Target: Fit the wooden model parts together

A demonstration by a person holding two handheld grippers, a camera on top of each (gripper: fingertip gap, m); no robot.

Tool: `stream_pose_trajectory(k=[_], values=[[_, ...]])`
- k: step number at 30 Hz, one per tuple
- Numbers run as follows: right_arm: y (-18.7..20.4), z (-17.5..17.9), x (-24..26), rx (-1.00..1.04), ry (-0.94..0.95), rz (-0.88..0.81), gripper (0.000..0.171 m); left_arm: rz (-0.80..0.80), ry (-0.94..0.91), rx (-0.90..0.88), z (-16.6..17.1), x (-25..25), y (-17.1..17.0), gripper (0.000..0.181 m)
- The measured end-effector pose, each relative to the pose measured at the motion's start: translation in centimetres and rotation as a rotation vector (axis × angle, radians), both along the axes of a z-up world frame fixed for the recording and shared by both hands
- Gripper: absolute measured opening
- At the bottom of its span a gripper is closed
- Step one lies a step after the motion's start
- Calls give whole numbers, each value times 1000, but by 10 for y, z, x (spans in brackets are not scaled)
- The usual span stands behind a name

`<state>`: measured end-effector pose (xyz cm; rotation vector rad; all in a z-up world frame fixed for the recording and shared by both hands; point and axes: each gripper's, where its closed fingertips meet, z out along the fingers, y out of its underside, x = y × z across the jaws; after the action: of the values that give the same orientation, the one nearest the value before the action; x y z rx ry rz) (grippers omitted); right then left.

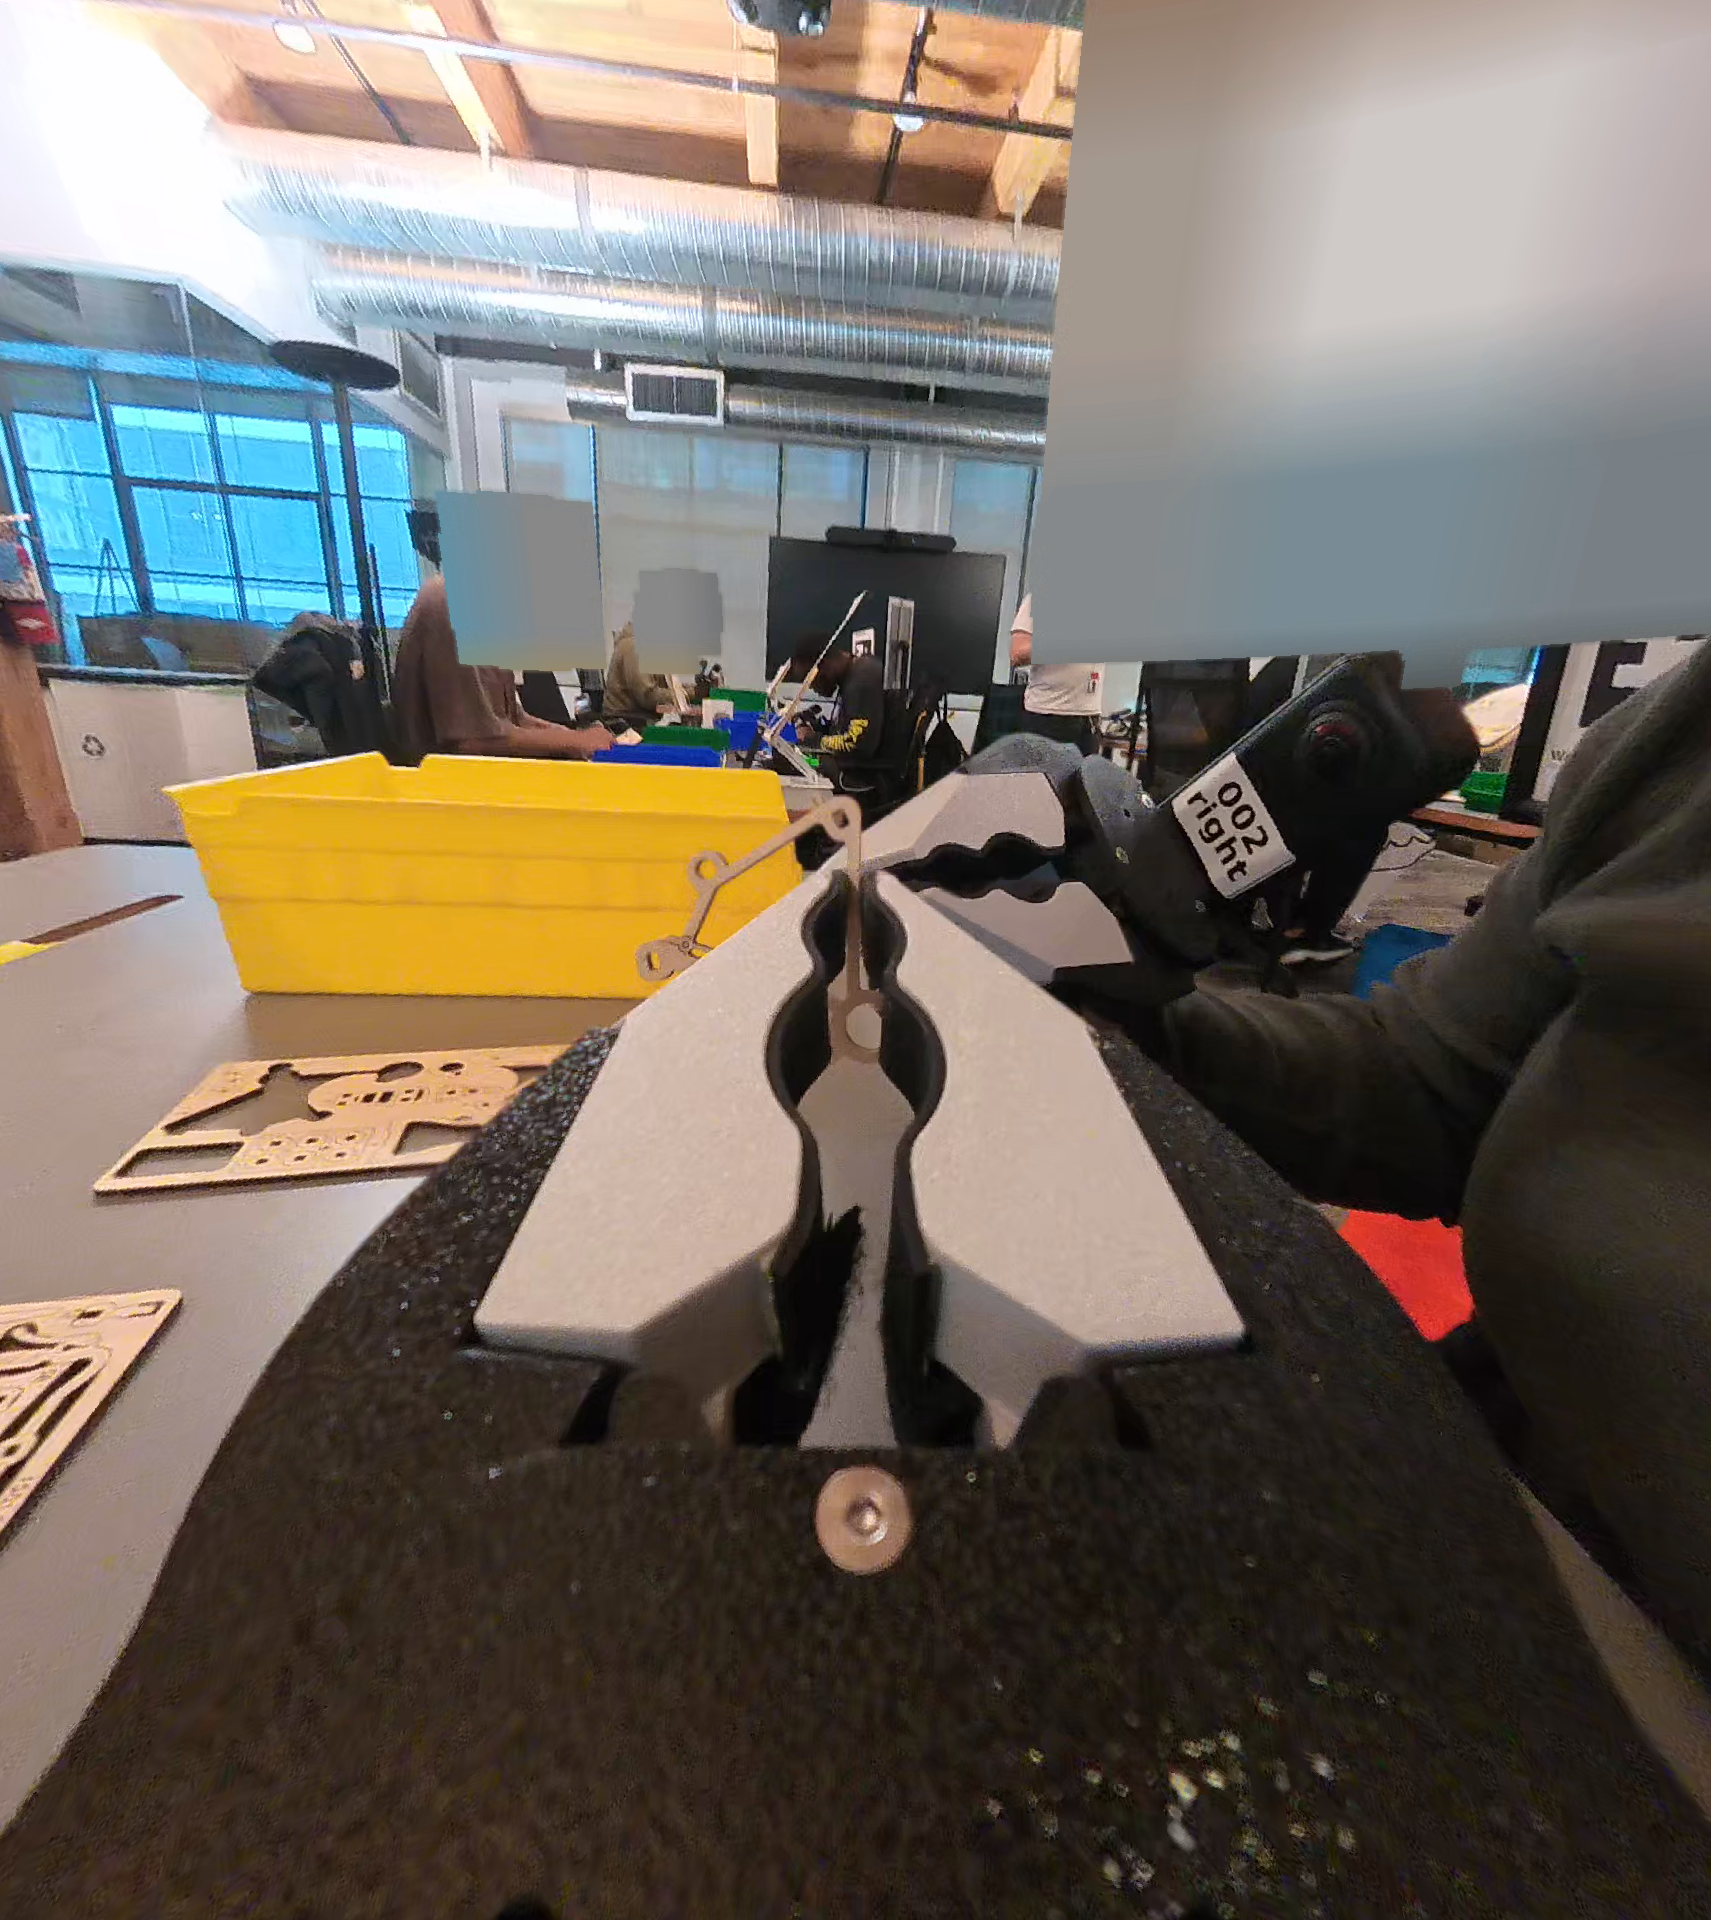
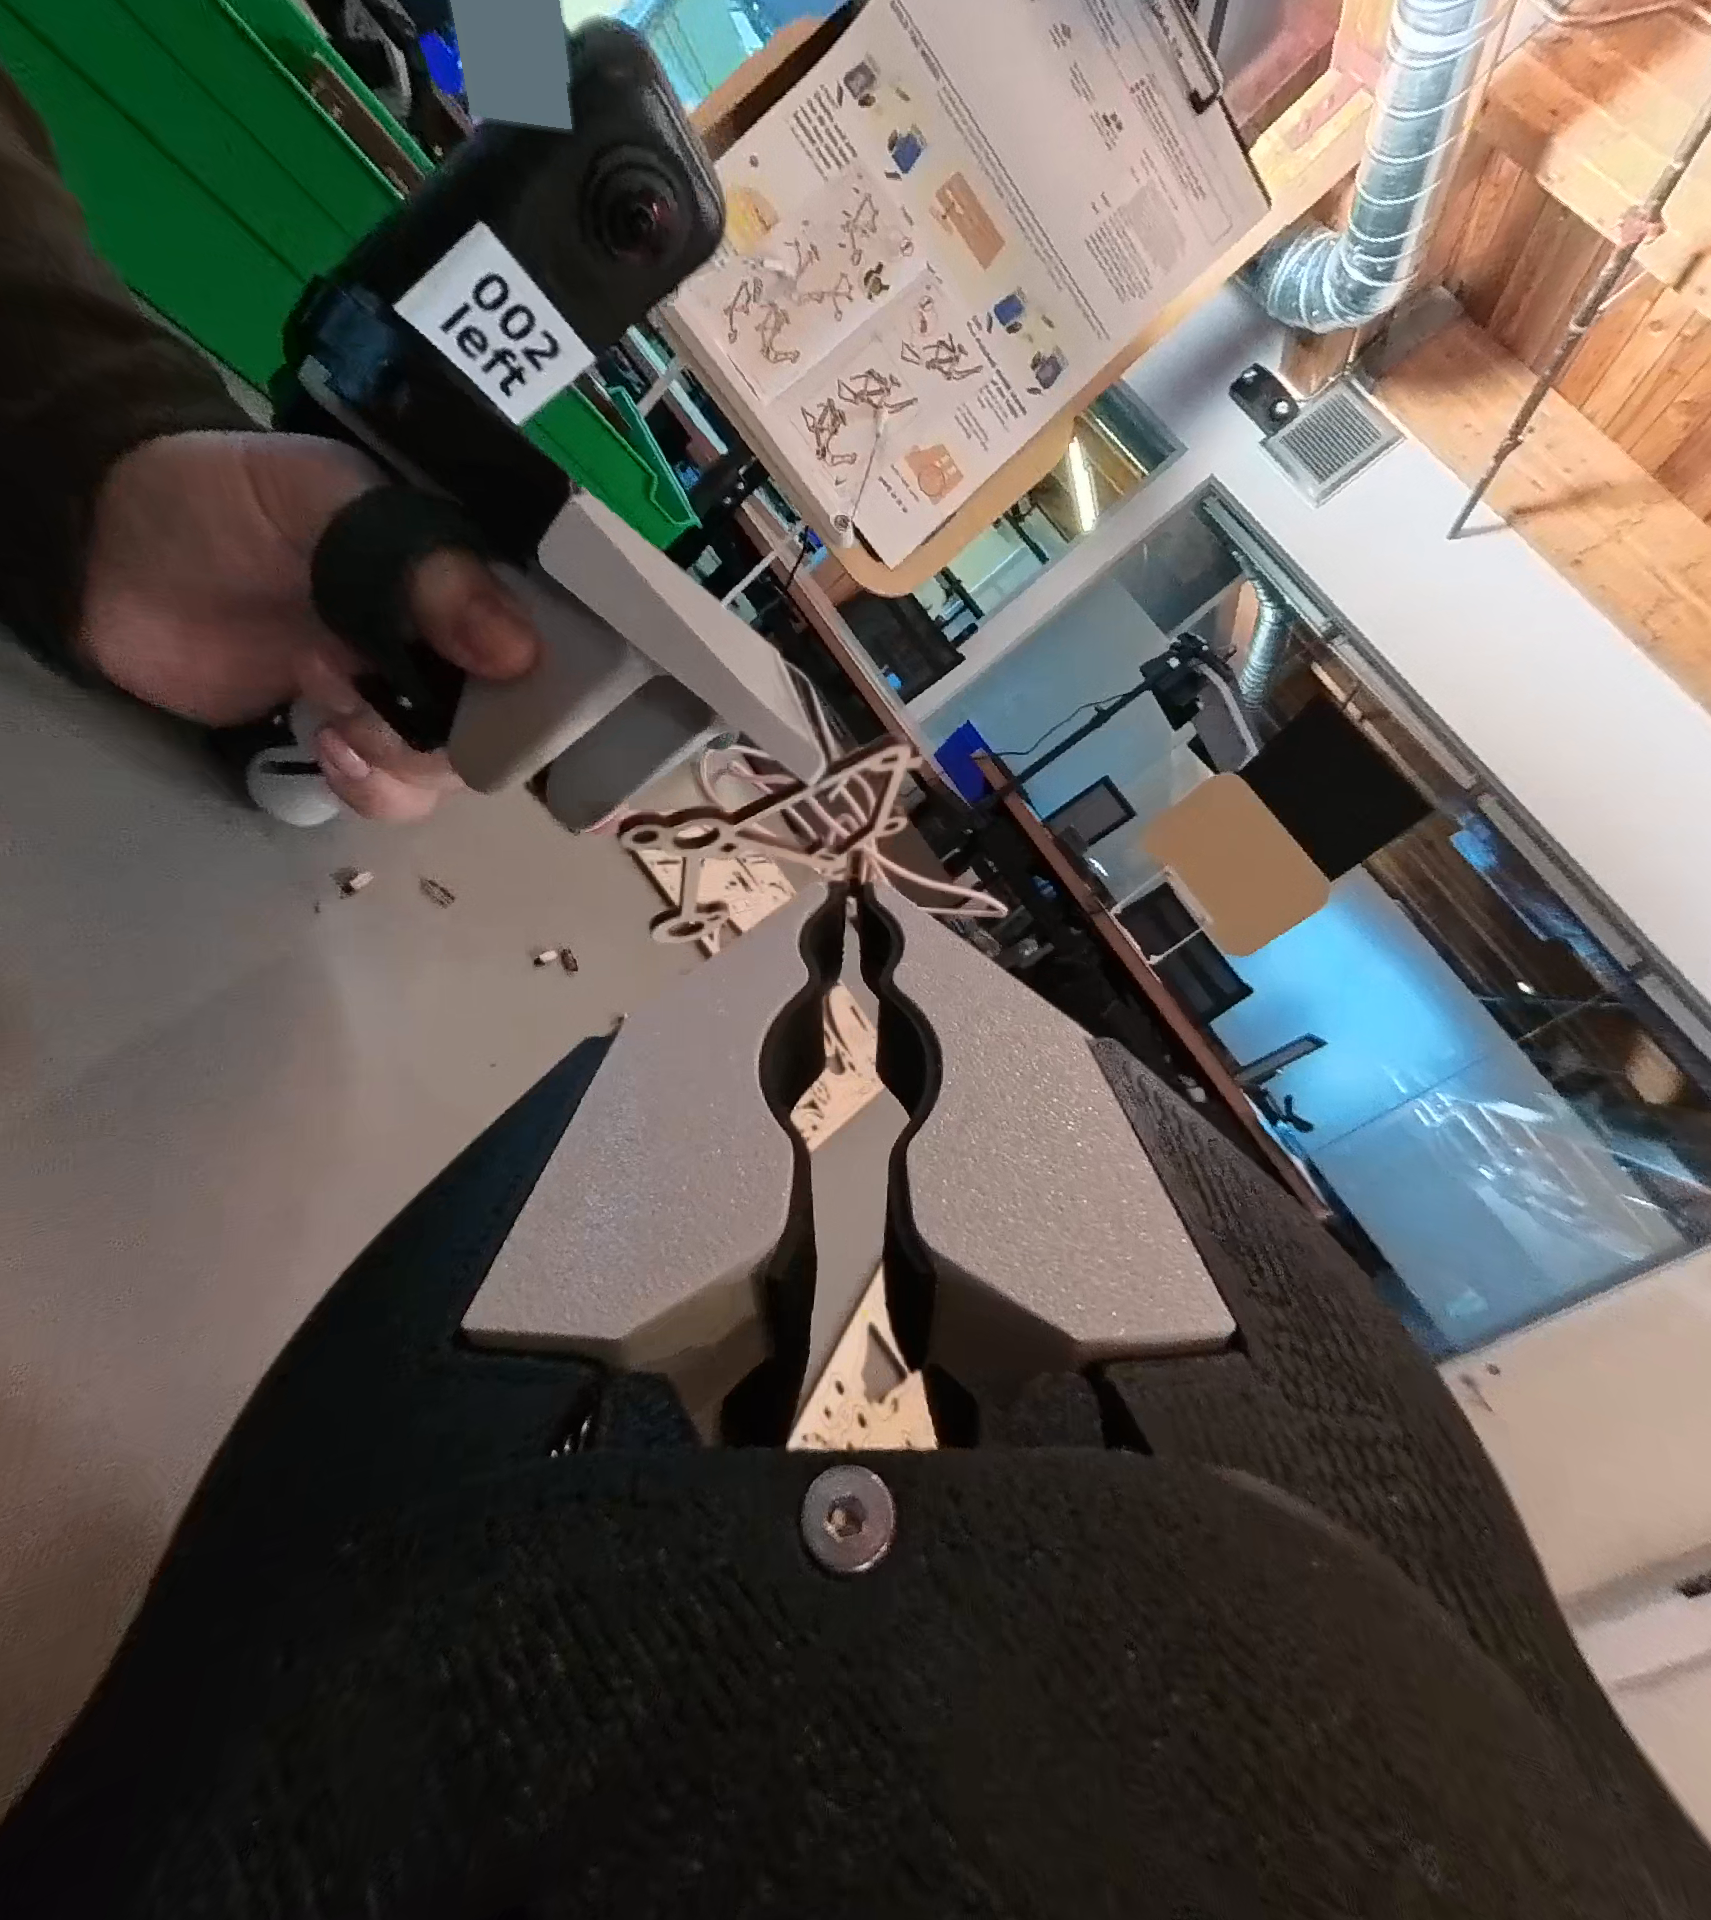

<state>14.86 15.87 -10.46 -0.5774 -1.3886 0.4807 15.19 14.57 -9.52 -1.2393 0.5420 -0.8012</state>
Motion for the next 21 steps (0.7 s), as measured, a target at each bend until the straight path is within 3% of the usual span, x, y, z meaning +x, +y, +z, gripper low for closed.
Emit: stream_pose_trajectory(k=[21], values=[[-15, 12, 12, 369, 52, -140, 0, -37, 66, 64, -2, 12, -10, 0]])
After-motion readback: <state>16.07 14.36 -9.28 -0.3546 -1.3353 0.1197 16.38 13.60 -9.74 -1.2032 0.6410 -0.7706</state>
